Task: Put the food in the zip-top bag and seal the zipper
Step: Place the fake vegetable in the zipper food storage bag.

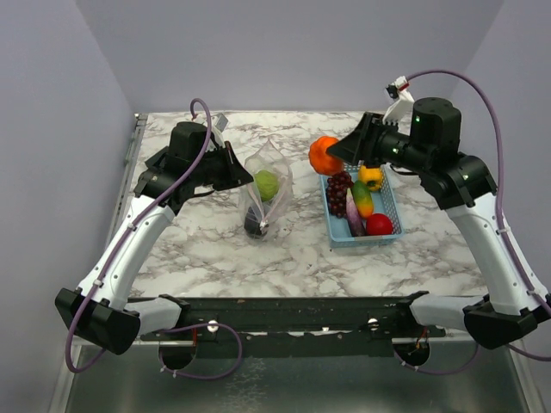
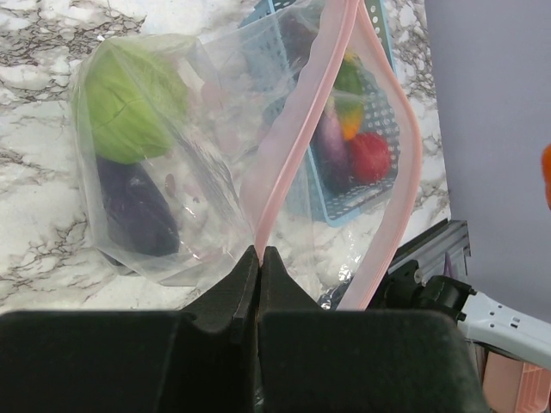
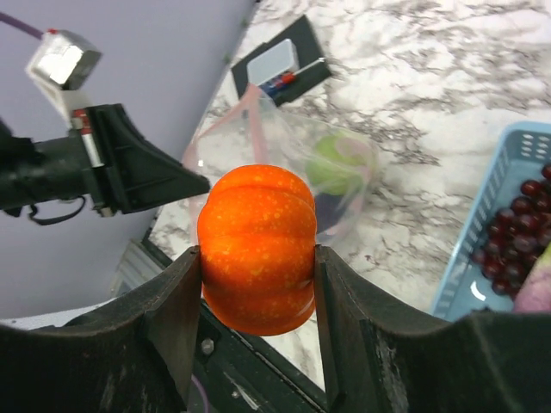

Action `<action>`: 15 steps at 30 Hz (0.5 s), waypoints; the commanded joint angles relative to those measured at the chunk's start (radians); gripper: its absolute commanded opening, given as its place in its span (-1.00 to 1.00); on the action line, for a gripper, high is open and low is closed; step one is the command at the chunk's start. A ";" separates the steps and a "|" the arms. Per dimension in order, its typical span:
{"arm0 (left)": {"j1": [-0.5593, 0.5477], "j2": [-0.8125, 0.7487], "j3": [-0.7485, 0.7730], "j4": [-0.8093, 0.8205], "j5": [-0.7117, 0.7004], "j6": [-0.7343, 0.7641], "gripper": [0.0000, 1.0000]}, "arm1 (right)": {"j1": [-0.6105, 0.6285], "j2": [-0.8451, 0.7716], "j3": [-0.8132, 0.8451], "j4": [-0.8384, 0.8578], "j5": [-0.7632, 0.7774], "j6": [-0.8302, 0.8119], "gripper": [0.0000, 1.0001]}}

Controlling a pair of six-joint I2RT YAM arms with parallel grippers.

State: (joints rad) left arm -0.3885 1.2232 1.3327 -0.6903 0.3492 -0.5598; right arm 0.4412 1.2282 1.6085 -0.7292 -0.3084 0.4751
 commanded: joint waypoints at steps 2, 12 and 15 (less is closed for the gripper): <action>-0.005 0.005 0.026 -0.011 -0.014 0.004 -1.00 | 0.064 0.052 0.099 0.023 -0.080 0.014 -0.64; -0.019 0.014 0.048 -0.011 -0.016 -0.011 -1.00 | 0.290 0.182 0.245 -0.033 0.131 -0.038 -0.64; -0.025 0.018 0.058 -0.011 -0.017 -0.015 -1.00 | 0.338 0.221 0.265 -0.054 0.193 -0.056 -0.64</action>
State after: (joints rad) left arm -0.4023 1.2339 1.3499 -0.6903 0.3492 -0.5648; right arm 0.7303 1.4075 1.8339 -0.7406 -0.2314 0.4576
